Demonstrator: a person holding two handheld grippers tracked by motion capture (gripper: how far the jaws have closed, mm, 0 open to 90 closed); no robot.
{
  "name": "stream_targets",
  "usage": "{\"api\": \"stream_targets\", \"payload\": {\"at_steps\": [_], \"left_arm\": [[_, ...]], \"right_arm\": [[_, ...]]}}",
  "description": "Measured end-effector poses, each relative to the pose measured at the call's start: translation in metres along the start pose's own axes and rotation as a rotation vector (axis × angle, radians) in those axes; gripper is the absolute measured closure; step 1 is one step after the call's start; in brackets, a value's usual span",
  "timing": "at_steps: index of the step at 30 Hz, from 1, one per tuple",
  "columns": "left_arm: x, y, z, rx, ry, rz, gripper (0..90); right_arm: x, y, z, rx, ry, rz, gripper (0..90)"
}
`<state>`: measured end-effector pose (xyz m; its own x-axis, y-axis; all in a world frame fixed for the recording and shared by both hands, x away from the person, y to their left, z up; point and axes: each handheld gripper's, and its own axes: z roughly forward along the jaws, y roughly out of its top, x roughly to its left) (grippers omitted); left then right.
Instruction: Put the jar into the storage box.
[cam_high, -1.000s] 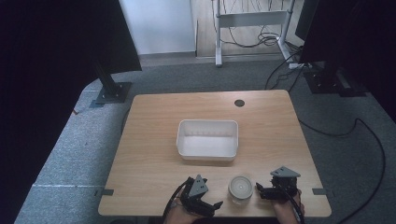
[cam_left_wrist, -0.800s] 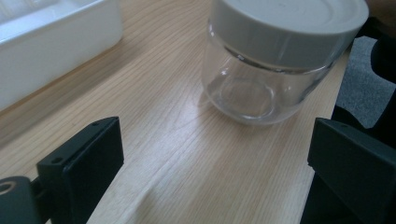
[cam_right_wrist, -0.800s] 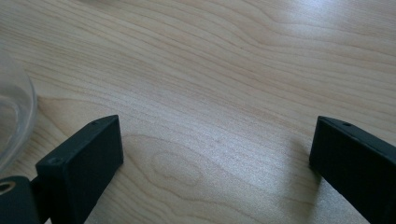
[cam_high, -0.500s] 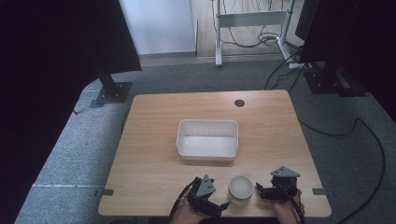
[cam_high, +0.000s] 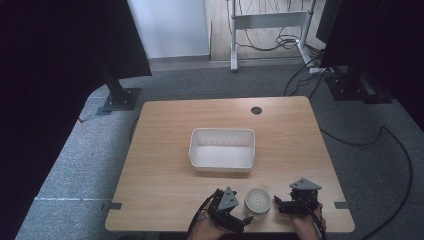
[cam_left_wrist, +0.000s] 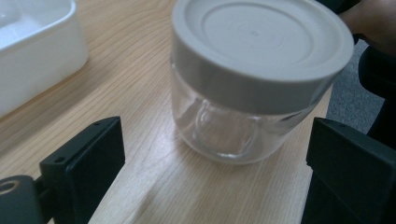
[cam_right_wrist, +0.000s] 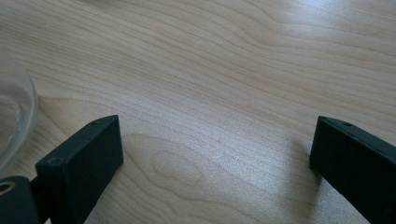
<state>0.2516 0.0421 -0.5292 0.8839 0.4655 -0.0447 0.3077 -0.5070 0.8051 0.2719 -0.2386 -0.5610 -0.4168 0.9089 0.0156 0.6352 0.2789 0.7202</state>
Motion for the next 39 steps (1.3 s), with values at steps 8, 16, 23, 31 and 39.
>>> {"api": "stream_targets", "payload": {"at_steps": [8,16,23,31,39], "left_arm": [[-0.004,0.006,0.006,-0.003,-0.004,0.011,4.6],[-0.008,0.011,0.014,0.018,-0.003,0.037,5.0],[-0.014,0.016,0.025,0.035,-0.004,0.051,5.9],[-0.016,0.021,0.036,0.044,0.018,0.055,7.4],[-0.017,0.024,0.046,0.057,0.028,0.063,9.6]], "right_arm": [[0.000,0.000,0.000,0.000,0.000,0.000,2.1],[0.000,0.000,0.000,0.000,0.000,0.000,2.1],[0.000,0.000,0.000,0.000,0.001,0.000,2.0],[0.000,0.000,0.000,0.001,0.001,-0.001,1.9],[0.000,0.000,0.000,0.001,0.002,-0.001,1.9]]}}
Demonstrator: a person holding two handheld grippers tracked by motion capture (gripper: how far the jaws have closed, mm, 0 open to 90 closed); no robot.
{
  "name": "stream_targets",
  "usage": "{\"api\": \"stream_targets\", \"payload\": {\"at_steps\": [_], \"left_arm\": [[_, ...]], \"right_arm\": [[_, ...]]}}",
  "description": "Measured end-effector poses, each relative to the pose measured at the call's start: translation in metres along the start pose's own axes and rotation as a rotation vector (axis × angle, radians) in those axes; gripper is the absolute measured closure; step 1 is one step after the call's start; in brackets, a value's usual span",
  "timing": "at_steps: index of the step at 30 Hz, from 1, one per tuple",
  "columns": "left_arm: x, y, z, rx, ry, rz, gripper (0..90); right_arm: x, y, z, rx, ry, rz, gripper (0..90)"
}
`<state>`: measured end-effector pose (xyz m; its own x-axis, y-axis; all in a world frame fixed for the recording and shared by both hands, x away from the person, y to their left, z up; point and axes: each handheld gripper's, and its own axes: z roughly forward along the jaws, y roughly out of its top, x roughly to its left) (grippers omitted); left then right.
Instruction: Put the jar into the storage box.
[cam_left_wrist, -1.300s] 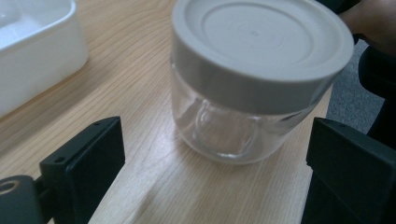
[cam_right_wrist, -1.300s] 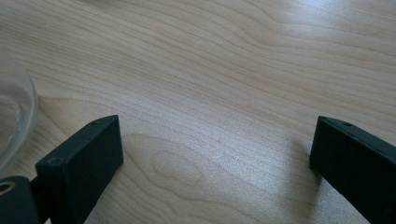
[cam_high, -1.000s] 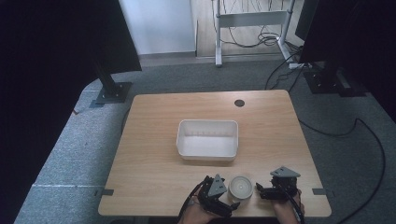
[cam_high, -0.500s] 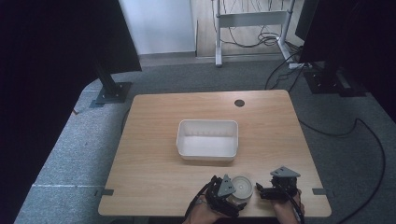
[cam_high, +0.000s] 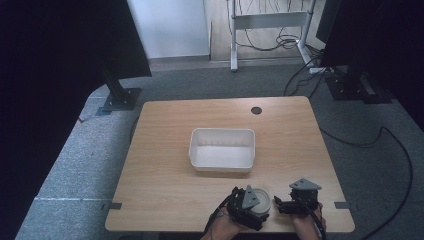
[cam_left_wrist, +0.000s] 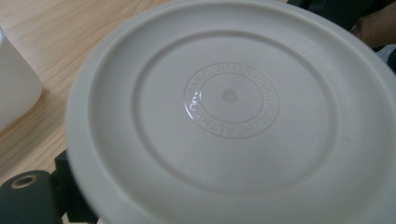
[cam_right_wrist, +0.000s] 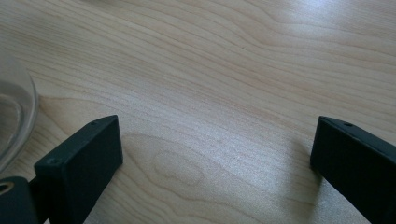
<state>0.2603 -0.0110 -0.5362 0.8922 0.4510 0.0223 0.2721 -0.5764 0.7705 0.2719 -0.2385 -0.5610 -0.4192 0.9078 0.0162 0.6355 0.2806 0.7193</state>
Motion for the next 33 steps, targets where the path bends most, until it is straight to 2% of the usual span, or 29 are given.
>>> {"api": "stream_targets", "payload": {"at_steps": [7,10,16,33], "left_arm": [[0.000,-0.001,0.000,-0.011,-0.003,0.000,10.3],[0.002,-0.002,-0.001,-0.016,-0.006,-0.021,10.4],[0.004,-0.001,-0.004,-0.022,0.004,-0.031,10.4],[0.013,0.004,-0.016,-0.030,0.036,-0.014,10.4]], "right_arm": [[0.000,0.000,0.000,-0.001,0.002,-0.003,1.9],[0.000,0.000,0.000,0.000,0.002,-0.003,1.9],[0.000,0.000,0.000,-0.001,0.004,-0.005,1.9],[0.000,0.000,0.000,-0.001,0.005,-0.005,1.9]]}}
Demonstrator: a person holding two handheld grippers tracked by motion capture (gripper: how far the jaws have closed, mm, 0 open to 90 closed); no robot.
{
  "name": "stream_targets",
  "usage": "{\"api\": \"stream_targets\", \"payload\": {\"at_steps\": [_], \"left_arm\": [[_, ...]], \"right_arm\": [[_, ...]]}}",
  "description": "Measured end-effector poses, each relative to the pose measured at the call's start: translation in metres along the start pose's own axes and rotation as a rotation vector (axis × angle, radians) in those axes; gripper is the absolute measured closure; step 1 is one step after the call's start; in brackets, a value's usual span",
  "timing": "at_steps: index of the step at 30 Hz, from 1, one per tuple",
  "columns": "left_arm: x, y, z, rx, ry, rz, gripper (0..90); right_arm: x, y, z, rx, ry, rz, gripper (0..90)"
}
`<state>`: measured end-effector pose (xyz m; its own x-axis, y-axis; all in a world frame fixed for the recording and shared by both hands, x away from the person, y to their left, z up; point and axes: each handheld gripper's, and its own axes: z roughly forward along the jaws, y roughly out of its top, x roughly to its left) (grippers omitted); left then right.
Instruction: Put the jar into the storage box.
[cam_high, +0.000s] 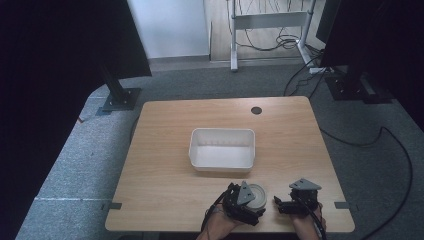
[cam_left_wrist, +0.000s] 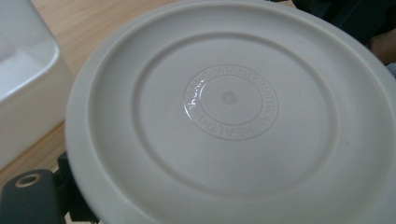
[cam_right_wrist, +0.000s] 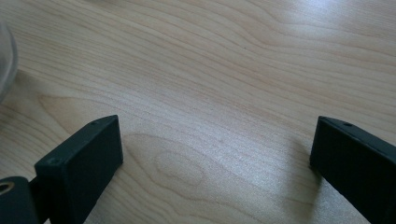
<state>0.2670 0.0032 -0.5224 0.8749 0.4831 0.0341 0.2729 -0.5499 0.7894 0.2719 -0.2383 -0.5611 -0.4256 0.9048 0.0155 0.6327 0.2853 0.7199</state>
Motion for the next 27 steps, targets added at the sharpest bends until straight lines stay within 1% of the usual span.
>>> {"api": "stream_targets", "payload": {"at_steps": [17,27], "left_arm": [[0.013,0.004,-0.013,-0.010,0.025,-0.003,10.4],[0.025,0.010,-0.022,-0.021,0.057,-0.003,10.4]], "right_arm": [[0.000,0.000,0.000,0.000,0.000,0.000,1.9],[0.000,0.000,0.000,0.000,0.000,0.000,1.9]]}}
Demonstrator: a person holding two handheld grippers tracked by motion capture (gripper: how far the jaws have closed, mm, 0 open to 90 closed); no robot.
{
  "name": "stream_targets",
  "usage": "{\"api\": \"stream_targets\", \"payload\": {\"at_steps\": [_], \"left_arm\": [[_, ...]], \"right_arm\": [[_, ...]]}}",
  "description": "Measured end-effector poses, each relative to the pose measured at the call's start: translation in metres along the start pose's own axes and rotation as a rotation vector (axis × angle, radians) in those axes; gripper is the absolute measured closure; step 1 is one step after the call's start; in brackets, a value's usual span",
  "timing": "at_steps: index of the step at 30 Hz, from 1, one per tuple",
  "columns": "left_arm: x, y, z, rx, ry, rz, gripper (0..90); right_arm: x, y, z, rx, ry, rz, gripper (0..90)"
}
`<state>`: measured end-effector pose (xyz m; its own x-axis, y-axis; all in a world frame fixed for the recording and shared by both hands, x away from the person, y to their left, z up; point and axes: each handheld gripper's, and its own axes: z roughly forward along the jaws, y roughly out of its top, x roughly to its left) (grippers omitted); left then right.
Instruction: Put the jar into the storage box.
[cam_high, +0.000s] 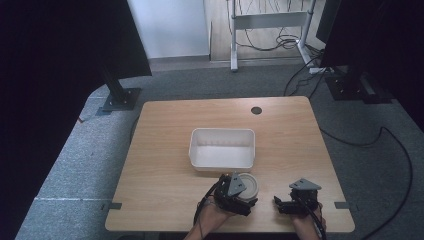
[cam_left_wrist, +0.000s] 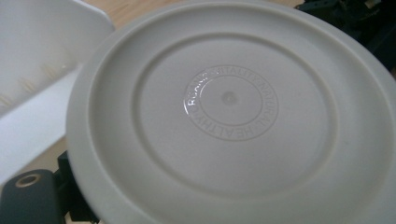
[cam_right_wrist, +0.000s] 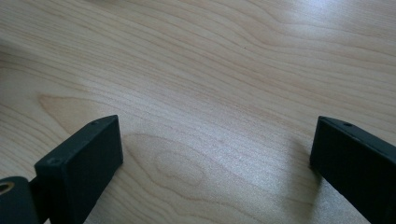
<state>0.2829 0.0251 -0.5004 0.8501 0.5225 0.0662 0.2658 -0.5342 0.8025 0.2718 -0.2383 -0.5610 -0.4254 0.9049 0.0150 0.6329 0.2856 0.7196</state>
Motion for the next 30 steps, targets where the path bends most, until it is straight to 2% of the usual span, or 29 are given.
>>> {"api": "stream_targets", "payload": {"at_steps": [7,30], "left_arm": [[0.011,0.003,-0.006,-0.009,0.022,-0.010,10.4],[0.041,0.009,-0.006,-0.008,0.074,-0.033,10.5]], "right_arm": [[0.000,0.000,0.000,0.000,0.000,0.000,1.9],[0.000,0.000,0.000,0.000,0.001,0.001,1.9]]}}
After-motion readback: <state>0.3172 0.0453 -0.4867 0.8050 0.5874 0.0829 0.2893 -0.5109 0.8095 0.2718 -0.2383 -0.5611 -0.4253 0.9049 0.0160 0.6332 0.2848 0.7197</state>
